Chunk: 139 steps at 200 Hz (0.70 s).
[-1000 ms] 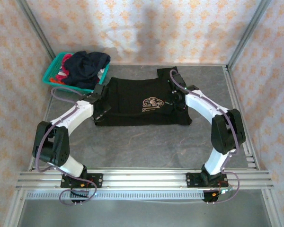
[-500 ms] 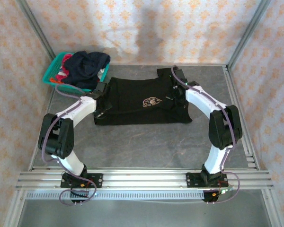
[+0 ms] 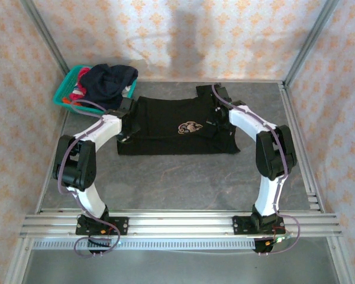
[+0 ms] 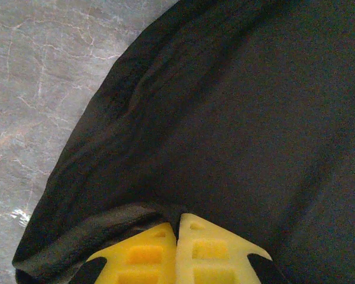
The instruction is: Fold and stack the t-shirts
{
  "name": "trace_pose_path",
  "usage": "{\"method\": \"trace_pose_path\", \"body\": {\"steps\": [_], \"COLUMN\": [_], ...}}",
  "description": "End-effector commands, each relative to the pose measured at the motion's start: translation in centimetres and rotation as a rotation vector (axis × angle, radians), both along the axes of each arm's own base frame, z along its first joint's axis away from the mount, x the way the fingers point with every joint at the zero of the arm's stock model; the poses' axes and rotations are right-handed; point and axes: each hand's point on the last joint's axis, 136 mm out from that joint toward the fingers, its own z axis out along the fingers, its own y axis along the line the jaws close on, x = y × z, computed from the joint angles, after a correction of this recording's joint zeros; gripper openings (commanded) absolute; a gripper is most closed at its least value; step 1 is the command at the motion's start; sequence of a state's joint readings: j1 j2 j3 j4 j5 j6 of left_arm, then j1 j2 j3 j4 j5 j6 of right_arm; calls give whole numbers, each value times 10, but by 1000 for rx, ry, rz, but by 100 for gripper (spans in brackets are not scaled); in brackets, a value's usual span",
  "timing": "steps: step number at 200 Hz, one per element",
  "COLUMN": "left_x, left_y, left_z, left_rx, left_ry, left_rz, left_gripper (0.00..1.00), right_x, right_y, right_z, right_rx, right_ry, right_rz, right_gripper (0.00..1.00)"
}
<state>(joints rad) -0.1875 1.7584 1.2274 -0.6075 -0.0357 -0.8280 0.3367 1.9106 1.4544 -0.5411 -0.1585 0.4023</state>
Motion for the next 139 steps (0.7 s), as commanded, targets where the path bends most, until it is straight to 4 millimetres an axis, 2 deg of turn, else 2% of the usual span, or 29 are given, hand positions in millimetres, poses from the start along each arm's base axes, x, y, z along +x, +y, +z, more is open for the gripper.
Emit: {"method": "trace_pose_path", "body": {"steps": [1,36,79,139], "left_x": [0,2,5,8], "left_y": [10,9,11,12], "left_z": [1,-5,3,-9], "left_rx": [42,37,42,48], "left_ry": [24,32,16,36], "left_rz": [1,-2,1,5], "left_gripper": [0,0,0,0], "right_x": [13,17,23,27], "right_y": [1,0,-5,-6], "right_z": [9,1,-3,-19], "right_rx": [2,-6,3,8], "right_ry": [-29,-16,-20,10], "right_rz": [8,3,-17,-20], "right_gripper": [0,0,0,0]}}
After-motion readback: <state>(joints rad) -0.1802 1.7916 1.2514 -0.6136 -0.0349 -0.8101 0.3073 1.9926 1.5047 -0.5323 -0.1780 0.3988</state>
